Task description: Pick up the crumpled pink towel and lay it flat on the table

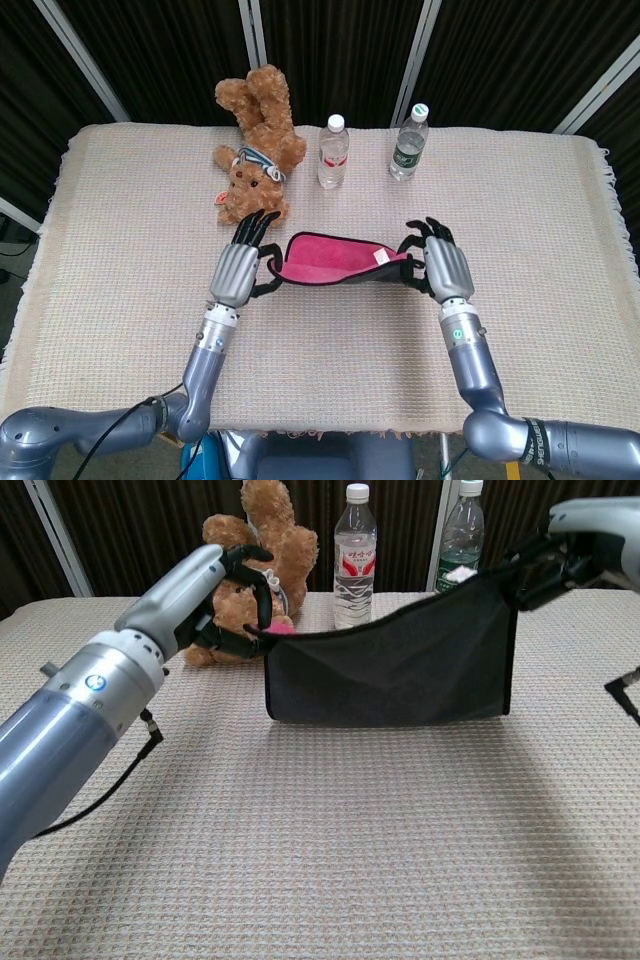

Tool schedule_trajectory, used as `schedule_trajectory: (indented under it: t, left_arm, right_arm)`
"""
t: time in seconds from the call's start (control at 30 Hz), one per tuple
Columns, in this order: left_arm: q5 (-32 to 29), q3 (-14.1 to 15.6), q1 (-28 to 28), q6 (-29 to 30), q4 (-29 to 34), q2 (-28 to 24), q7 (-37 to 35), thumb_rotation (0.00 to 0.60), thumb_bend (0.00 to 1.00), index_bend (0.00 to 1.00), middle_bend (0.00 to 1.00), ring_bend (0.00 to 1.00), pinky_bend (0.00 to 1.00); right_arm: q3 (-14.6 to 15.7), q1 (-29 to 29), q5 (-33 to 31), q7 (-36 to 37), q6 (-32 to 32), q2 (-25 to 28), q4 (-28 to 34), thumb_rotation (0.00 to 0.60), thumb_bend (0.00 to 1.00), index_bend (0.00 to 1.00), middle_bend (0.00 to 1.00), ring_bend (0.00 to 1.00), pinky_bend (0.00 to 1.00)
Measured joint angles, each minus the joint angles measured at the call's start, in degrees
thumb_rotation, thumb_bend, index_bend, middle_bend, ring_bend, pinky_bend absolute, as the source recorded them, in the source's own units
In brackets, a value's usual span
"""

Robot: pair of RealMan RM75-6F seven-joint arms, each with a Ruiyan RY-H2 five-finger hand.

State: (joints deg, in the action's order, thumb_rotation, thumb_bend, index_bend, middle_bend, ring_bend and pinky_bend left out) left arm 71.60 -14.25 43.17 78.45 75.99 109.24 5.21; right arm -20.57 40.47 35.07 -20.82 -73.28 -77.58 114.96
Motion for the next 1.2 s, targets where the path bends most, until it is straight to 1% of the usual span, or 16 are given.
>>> schedule_trajectory:
  t: [0.13, 0.27, 0.5, 0.7, 0.87, 1.2]
  left_arm:
    - [1.36, 4.02, -3.74, 1.73, 4.61, -0.63, 0.56, 0.600, 0.51, 0.66, 0.09, 0.00, 0.00]
    - [3.09, 7.14, -6.43, 3.00, 7.44, -1.41, 1.04, 0.600, 0.51, 0.66, 0.09, 0.00, 0.00]
    - [5.89, 10.74, -9.92, 4.16, 11.67, -2.88, 1.41, 0.600, 0.51, 0.66, 0.09, 0.00, 0.00]
    - [8.25, 13.12, -12.08, 4.66, 13.34, -3.71, 1.93, 0.600, 0.51, 0.66, 0.09, 0.00, 0.00]
    - [9.52, 14.33, -13.66, 4.36, 14.15, -4.06, 2.24, 0.600, 0.51, 0.66, 0.09, 0.00, 0.00]
    - [9.80, 15.25, -15.63, 1.90, 12.85, -3.18, 2.22, 0.600, 0.51, 0.66, 0.09, 0.00, 0.00]
  right_arm:
    - [5.13, -2.30, 4.39, 0.46, -0.36, -1.06, 1.30, 0.600, 0.61, 0.73, 0.20, 0.00, 0.00]
    - [9.77, -4.60, 8.76, 0.33, -1.30, -2.33, 2.14, 0.600, 0.61, 0.73, 0.20, 0.00, 0.00]
    - [15.02, -8.10, 14.20, 0.32, -2.61, -3.44, 3.02, 0.600, 0.61, 0.73, 0.20, 0.00, 0.00]
    - [17.91, -10.64, 17.56, 1.41, -2.83, -3.42, 3.07, 0.600, 0.61, 0.73, 0.20, 0.00, 0.00]
    - [20.03, -12.59, 19.98, 3.05, -1.84, -3.31, 2.70, 0.600, 0.61, 0.73, 0.20, 0.00, 0.00]
    - [21.56, -15.09, 24.54, 5.49, -0.61, -5.26, 1.13, 0.600, 0.61, 0.73, 0.20, 0.00, 0.00]
